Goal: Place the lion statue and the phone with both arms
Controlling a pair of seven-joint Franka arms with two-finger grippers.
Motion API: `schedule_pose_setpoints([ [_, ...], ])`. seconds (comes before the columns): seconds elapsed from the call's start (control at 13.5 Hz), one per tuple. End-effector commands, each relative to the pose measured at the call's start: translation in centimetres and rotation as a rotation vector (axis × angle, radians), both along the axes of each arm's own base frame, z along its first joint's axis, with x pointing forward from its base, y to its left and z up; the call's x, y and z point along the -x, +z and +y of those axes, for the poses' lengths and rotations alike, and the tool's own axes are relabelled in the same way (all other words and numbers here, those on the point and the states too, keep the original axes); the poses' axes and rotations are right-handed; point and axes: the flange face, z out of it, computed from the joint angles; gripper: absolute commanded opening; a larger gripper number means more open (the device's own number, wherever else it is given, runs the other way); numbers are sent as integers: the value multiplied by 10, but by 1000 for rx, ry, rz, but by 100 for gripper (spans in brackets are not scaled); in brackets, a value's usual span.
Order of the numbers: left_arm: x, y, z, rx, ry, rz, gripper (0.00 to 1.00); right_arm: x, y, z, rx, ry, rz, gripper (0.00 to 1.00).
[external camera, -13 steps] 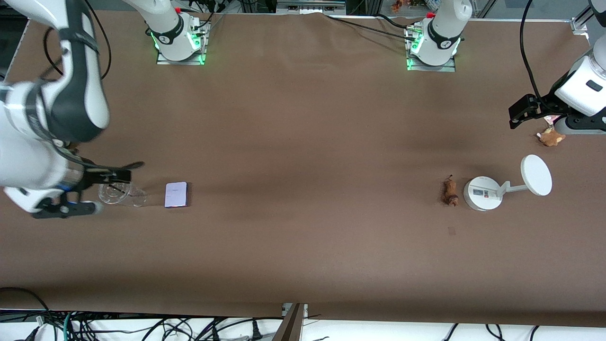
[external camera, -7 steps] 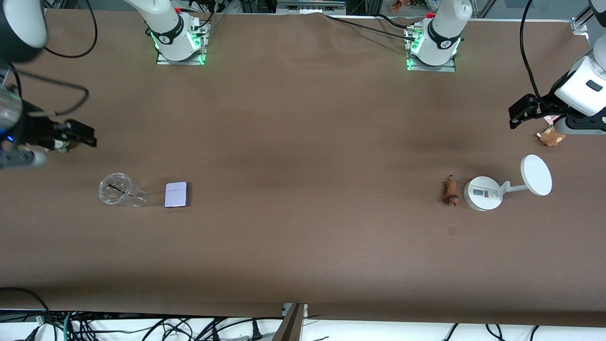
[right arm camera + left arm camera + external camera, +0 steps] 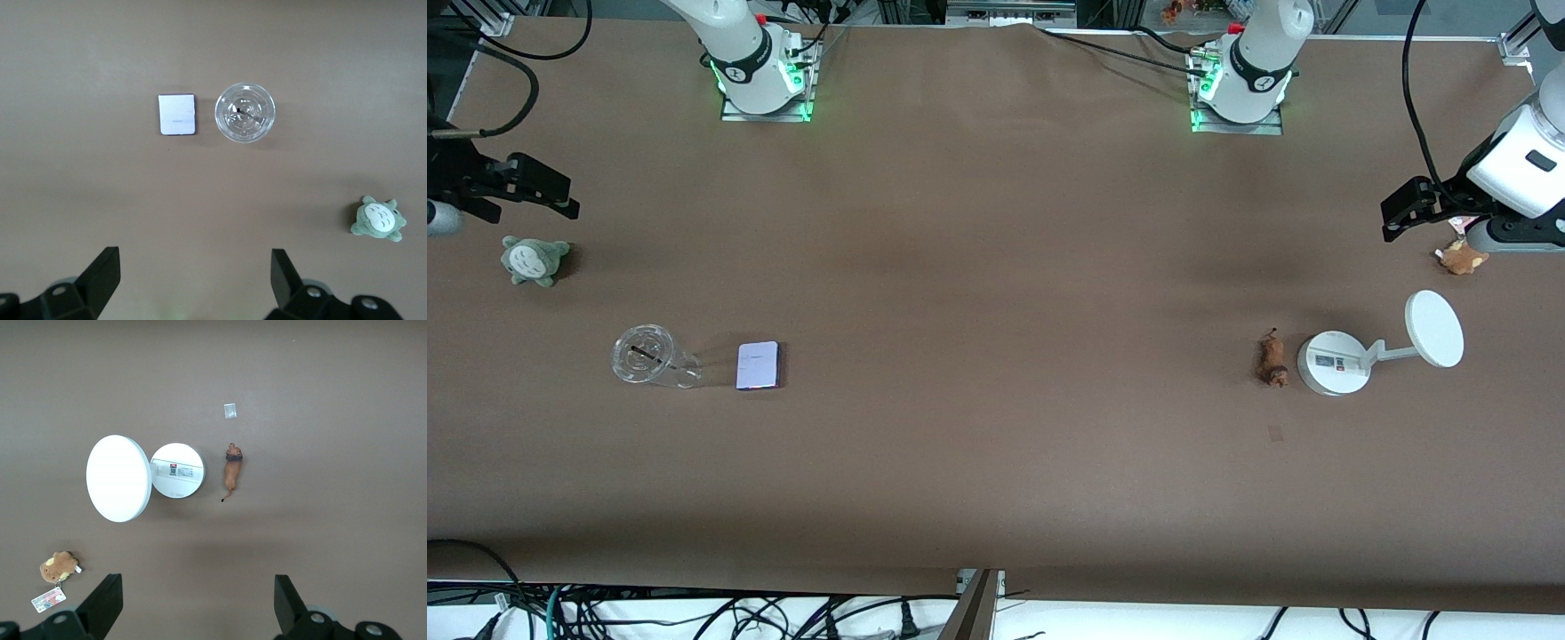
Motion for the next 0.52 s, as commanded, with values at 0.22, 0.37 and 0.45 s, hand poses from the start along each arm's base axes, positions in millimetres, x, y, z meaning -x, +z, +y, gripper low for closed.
schedule_pose_setpoints([
  [0.22,4,3,-3,22,-19,4,100,-5,1,-12,13,-8,2,100],
  [0.37,3,4,-3,22,-20,1,100,-6,1,-12,13,-7,0,100],
  [0.45,4,3,-2,22,-18,4,100,-6,0,-11,13,-7,3,100],
])
